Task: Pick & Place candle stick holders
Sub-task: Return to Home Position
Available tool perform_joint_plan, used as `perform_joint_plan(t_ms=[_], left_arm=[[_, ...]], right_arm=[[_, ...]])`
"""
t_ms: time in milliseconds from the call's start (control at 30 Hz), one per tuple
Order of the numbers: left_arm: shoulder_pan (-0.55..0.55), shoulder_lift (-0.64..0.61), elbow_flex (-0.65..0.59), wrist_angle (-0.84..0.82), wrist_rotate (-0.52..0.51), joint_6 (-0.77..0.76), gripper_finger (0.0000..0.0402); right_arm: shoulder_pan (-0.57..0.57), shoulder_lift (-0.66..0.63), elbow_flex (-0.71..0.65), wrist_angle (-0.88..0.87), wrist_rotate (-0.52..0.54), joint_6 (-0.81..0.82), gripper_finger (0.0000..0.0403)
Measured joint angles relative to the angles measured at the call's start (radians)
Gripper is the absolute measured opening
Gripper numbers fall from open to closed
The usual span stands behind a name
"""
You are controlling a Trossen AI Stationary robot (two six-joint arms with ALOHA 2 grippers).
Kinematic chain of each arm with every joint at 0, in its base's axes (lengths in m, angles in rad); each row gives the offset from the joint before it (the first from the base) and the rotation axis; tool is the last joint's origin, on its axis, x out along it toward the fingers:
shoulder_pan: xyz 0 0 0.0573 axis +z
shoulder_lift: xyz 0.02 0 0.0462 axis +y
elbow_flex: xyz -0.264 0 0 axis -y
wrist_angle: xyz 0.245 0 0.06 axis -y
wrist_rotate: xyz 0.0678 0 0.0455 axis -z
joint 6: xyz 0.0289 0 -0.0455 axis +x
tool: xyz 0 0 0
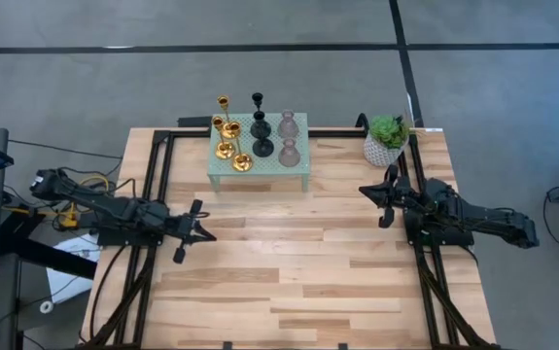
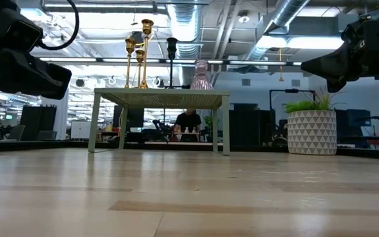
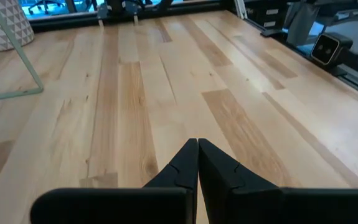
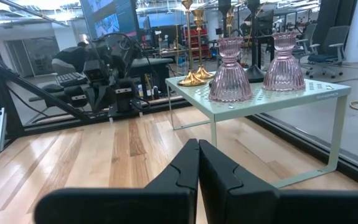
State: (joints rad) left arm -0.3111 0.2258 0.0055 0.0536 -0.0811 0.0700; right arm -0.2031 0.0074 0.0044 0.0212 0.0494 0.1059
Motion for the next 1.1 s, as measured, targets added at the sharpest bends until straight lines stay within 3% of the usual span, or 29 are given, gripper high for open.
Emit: perform_joint_plan(t_ms=[1100], left_arm=[[0.000, 0.065, 0.000, 0.000, 0.000, 0.000, 0.0012]], right_arm=[[0.000, 0.000, 0.000, 0.000, 0.000, 0.000, 0.0000]])
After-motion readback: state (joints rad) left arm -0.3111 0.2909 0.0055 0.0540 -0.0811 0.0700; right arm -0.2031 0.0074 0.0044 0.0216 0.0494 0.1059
